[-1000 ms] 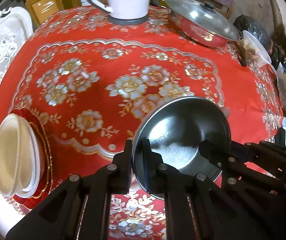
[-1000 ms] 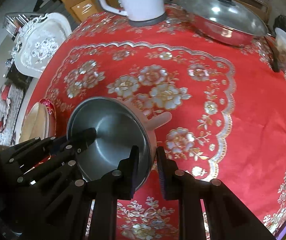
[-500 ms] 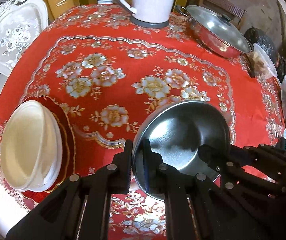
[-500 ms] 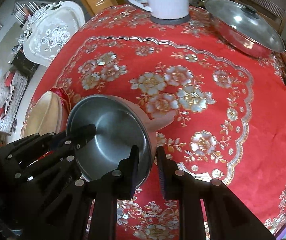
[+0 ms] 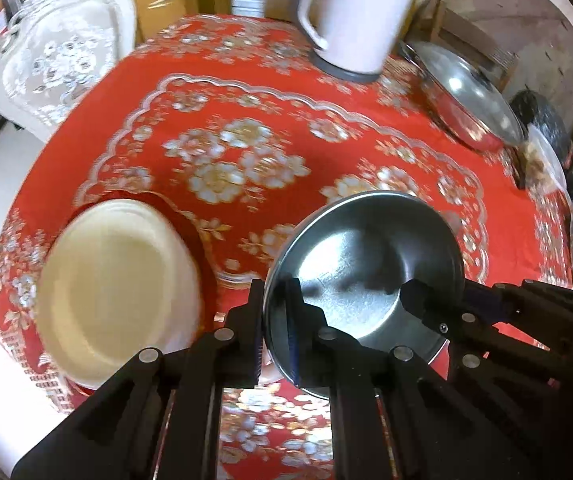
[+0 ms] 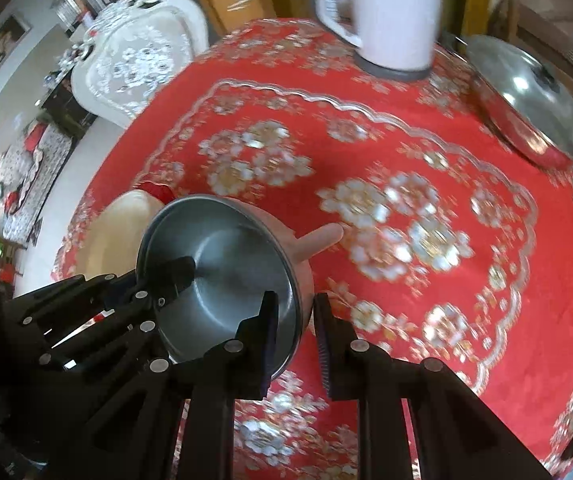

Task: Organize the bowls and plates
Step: 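Lift and carry the steel pot with both grippers to the stack, then lower the steel pot into the beige bowl and open both grippers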

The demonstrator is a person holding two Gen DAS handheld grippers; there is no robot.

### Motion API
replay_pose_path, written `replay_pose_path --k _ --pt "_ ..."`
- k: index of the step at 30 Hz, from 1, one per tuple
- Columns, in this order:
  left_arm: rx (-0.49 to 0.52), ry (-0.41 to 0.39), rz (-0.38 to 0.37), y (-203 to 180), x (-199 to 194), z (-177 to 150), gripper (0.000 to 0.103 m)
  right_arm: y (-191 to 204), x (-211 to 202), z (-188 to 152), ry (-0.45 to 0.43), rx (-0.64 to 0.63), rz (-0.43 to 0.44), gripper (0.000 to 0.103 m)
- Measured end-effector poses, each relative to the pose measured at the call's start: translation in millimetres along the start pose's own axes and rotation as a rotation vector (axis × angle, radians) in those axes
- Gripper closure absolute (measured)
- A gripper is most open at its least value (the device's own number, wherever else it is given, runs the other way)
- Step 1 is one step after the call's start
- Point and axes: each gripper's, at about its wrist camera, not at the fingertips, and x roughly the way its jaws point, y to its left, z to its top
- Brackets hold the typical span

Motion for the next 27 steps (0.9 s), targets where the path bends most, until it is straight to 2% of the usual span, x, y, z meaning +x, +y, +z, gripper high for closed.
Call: replay_pose_path --k 9,13,19,24,27 --pt "-0.131 -0.051 0.076 79.9 -23.5 7.0 0.095 86.0 10.9 34.8 -0.009 -0.160 0.041 0.085" --pt "-0.200 -0.043 0.086 114.8 -24.9 6.1 0.095 120.2 22.2 43.8 -0.001 -0.216 0.058 0.085" --pt "-0.251 -0.025 0.094 140.7 -21.2 -1.4 0.095 149.8 38.2 45.8 0.034 -0.270 0.062 0.085" --pt "-0.270 0.048 0.096 153.0 1.8 -11.5 0.095 155.9 68.7 40.2 0.120 -0.273 0.076 0.083" --pt "-0.281 0.047 0.100 155.2 5.8 -14.7 0.095 155.3 74.5 37.4 0.122 -0.260 0.087 0.081"
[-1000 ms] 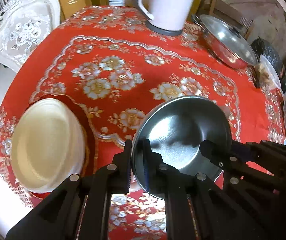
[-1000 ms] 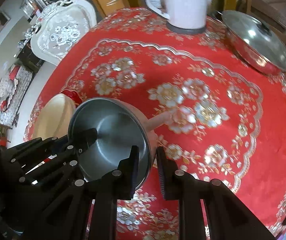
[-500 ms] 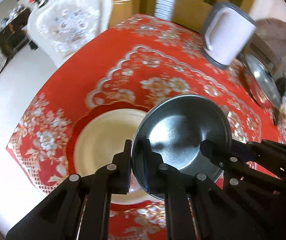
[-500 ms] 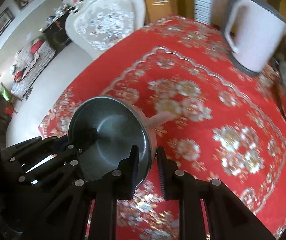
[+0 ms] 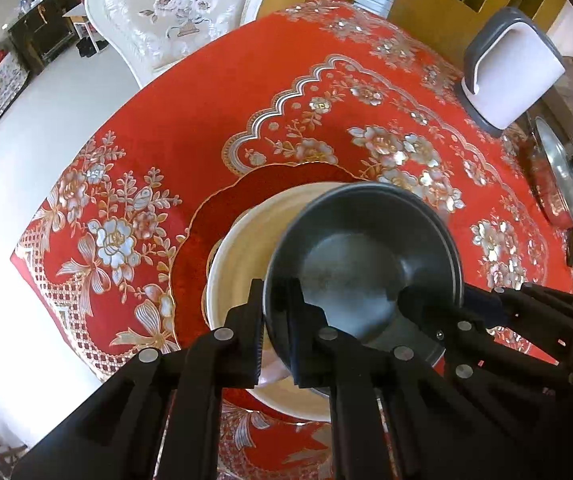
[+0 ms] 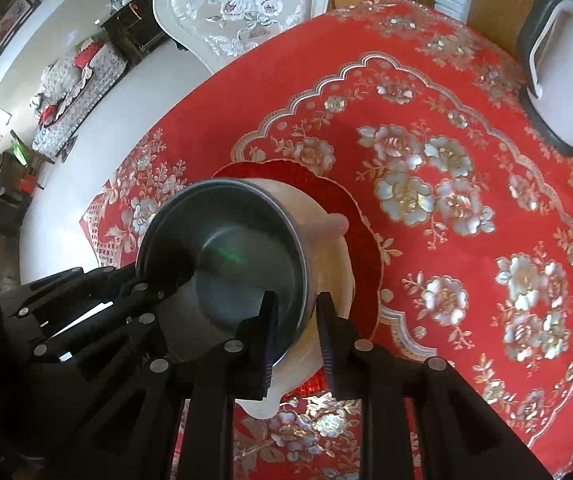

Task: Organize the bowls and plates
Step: 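Lower the steel pot into the beige bowl and open both grippers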

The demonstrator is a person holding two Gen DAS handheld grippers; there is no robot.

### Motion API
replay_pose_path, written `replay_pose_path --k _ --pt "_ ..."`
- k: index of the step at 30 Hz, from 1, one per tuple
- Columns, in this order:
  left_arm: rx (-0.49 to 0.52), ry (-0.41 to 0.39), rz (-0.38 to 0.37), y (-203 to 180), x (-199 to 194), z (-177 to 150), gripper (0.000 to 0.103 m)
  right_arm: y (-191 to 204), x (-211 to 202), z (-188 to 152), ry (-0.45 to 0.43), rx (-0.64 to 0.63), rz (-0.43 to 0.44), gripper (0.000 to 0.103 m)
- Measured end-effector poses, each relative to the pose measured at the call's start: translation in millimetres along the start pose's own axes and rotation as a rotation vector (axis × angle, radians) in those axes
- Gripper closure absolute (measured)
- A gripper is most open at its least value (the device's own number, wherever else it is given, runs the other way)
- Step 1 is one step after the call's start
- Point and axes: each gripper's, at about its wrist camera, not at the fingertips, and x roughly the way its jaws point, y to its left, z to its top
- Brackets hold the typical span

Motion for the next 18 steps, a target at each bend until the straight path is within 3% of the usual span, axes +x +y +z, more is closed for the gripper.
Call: replay_pose_path --k 4,6,8,18 --pt "-0.008 -0.014 0.005 1.6 -3.2 2.7 0.093 -0.6 -5.1 -0.1 -0.018 0.002 0.007 0.076" --pt "-0.016 -0.025 0.007 3.5 -6.4 4.4 0.078 -2.4 -10.1 -0.9 -0.032 0.006 0.006 0.076" --pt "-0.033 -0.041 0.000 7.2 -10.3 6.0 0.074 -4.3 -14.0 -0.3 -0.042 0.013 0.009 0.074" --pt "-0.047 -0.059 0.001 8.2 -17.3 6.6 0.074 -10.7 -26.4 -5.2 -0.071 0.029 0.026 0.073"
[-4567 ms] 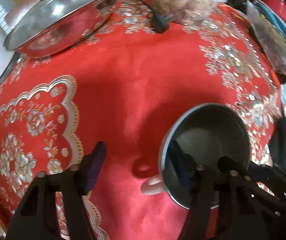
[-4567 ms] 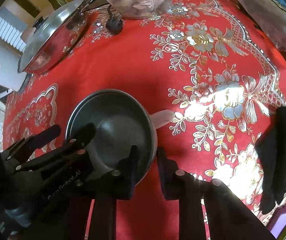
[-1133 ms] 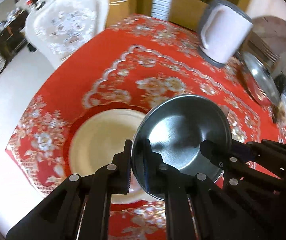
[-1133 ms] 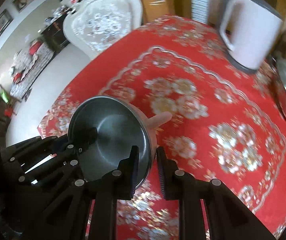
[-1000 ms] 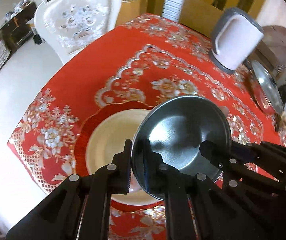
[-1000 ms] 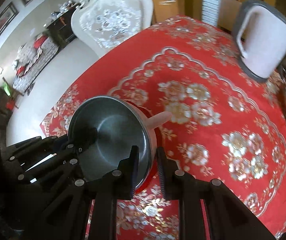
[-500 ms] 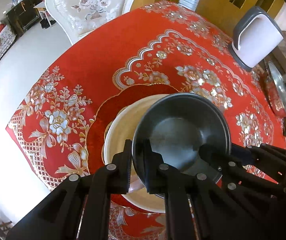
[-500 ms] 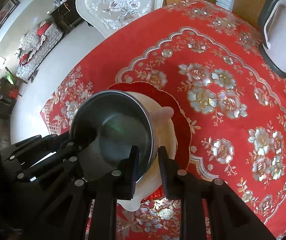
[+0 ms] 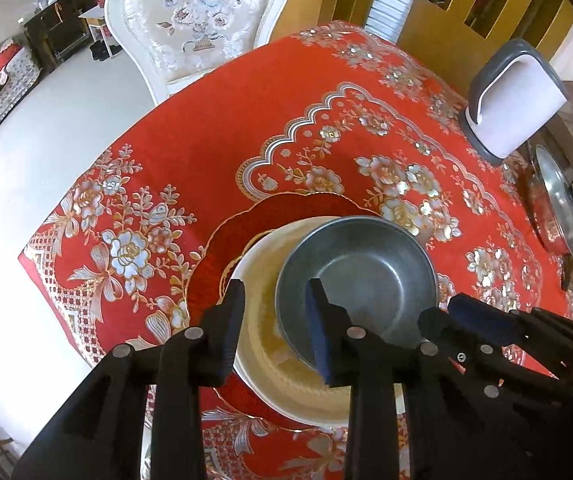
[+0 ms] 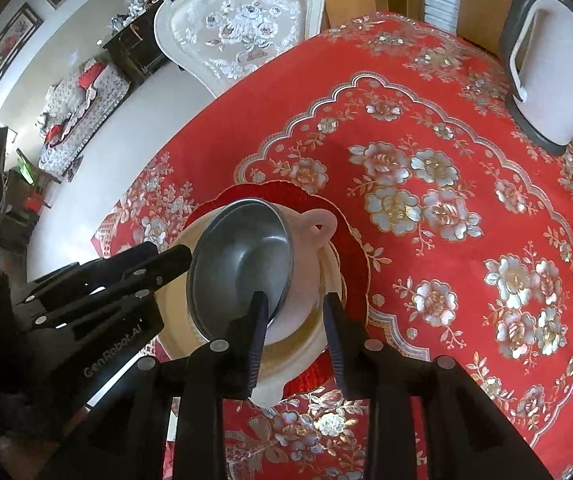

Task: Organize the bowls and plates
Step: 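Lower the steel pot into the beige bowl and open both grippers, then withdraw both grippers slightly from the stacked dishes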

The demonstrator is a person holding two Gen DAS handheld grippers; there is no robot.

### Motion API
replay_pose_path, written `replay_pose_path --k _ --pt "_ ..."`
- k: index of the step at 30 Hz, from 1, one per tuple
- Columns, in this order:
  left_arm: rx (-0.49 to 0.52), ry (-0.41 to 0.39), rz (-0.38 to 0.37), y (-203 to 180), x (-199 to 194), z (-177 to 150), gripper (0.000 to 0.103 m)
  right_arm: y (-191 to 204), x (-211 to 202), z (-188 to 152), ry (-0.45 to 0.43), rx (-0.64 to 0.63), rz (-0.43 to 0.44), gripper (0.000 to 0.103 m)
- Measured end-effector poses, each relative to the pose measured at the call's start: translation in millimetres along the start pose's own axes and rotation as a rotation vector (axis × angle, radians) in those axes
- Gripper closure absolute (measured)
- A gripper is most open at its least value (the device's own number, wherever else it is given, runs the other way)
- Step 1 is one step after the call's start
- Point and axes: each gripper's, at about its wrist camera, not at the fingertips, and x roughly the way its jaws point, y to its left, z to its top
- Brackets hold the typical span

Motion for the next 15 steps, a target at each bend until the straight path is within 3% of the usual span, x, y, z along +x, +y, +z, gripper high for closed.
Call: replay_pose_path --k 3,6,7,9,15 --pt "0.001 -0.008 0.005 -2.0 -1.6 -3.5 0.074 -0.8 -4.7 -3.8 -0.012 0.002 0.001 0.072" --pt "0.002 -0.013 0.011 -3.5 -3.7 -7.7 0.071 -1.1 -11.4 -7.7 -0.036 0.002 -0.014 0.064" --pt "-0.001 -0.018 0.012 -3.7 -5.3 -9.5 0.067 -1.2 -15.4 -9.8 -0.052 0.002 -0.019 0.060" --pt "-0.008 -0.031 0.019 -3.3 -10.2 -13.7 0.038 -1.0 -22.1 -14.3 -0.075 0.000 -0.029 0.056" --pt "-0.001 -0.094 0.063 -5.3 -29.0 -24.2 0.029 -3.9 -37.7 -27.5 -0.129 0.013 -0.061 0.041"
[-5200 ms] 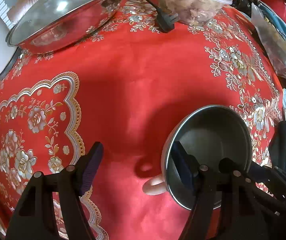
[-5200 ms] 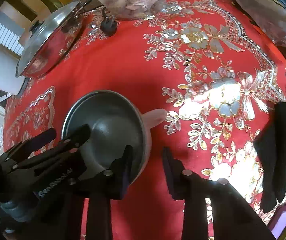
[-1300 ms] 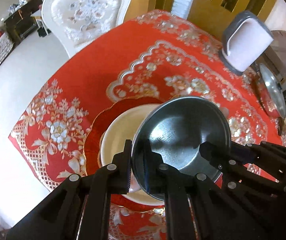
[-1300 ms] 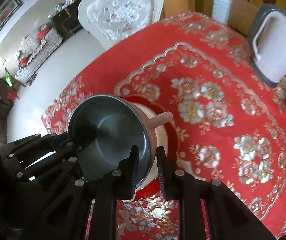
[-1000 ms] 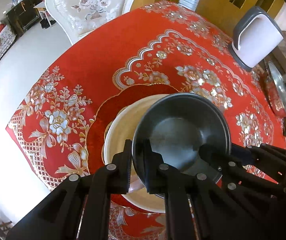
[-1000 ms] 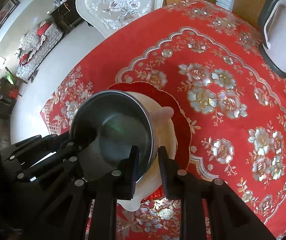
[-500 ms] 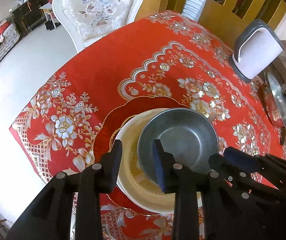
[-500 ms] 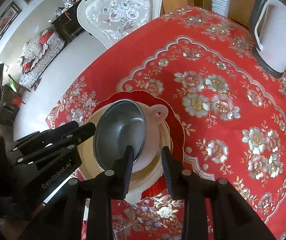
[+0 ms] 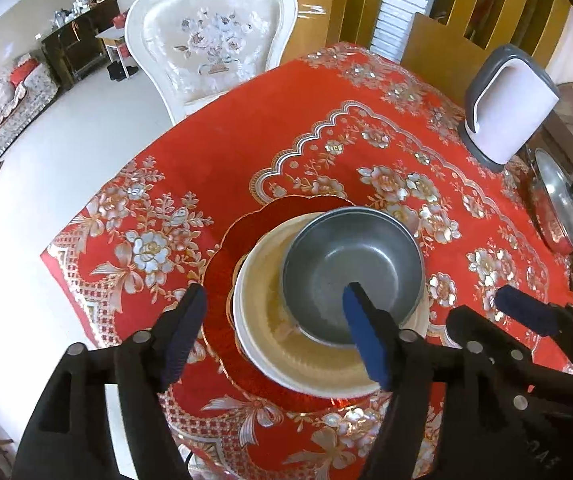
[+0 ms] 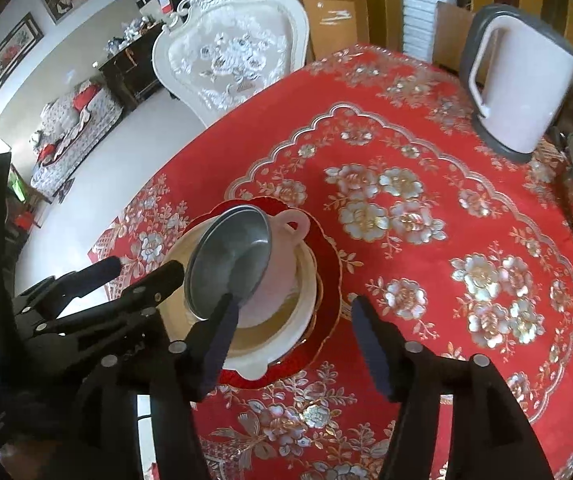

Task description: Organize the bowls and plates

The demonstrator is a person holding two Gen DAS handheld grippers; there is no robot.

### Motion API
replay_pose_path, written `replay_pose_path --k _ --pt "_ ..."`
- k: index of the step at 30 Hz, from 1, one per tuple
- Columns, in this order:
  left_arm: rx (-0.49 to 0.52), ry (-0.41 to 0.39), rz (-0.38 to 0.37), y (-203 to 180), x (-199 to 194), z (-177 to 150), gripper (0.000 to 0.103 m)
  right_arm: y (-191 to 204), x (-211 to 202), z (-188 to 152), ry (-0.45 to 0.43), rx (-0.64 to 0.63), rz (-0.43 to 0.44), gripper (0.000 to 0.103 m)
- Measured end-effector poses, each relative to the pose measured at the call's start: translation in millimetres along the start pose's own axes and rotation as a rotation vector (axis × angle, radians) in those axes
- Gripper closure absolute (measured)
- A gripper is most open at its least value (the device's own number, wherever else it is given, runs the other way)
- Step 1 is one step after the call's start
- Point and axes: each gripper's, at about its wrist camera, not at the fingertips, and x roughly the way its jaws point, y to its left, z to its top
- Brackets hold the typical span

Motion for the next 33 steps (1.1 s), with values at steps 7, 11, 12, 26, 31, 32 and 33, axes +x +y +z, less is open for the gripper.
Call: replay_pose_path --k 7,11,12,26,31,32,33 --pt "-0.019 -0.011 0.042 0.8 -7.6 -12.5 0.029 -4.5 -12.1 -11.7 -0.040 0.029 -0.039 0.028" --pt "-0.018 -0.026 0.060 0.4 -12.0 -18.9 0.029 -4.4 -12.8 -18.3 -0.039 0.039 -0.060 0.025" --pt "-0.016 -0.031 0.064 0.3 -13.3 -20.1 0.029 -4.7 -12.8 -20.0 -0.040 0.043 -0.061 0.025" --pt "-0.057 -0.050 0.066 11.1 -21.1 -34.3 0.029 -2.2 -5.5 -31.5 -0.033 0.032 -0.126 0.024" --pt "-0.049 -0.047 0.062 9.7 -22.4 -37.4 0.029 0.0 -1.9 -33.1 -0.019 0.021 -0.130 0.024" --pt "-0.048 -0.045 0.060 8.9 -22.5 -37.6 0.029 0.0 -1.5 -33.6 -0.016 0.020 -0.130 0.024" --pt "-0.047 -0.046 0.061 8.7 -22.9 -37.9 0.029 -0.4 -1.5 -33.8 -0.016 0.022 -0.130 0.024"
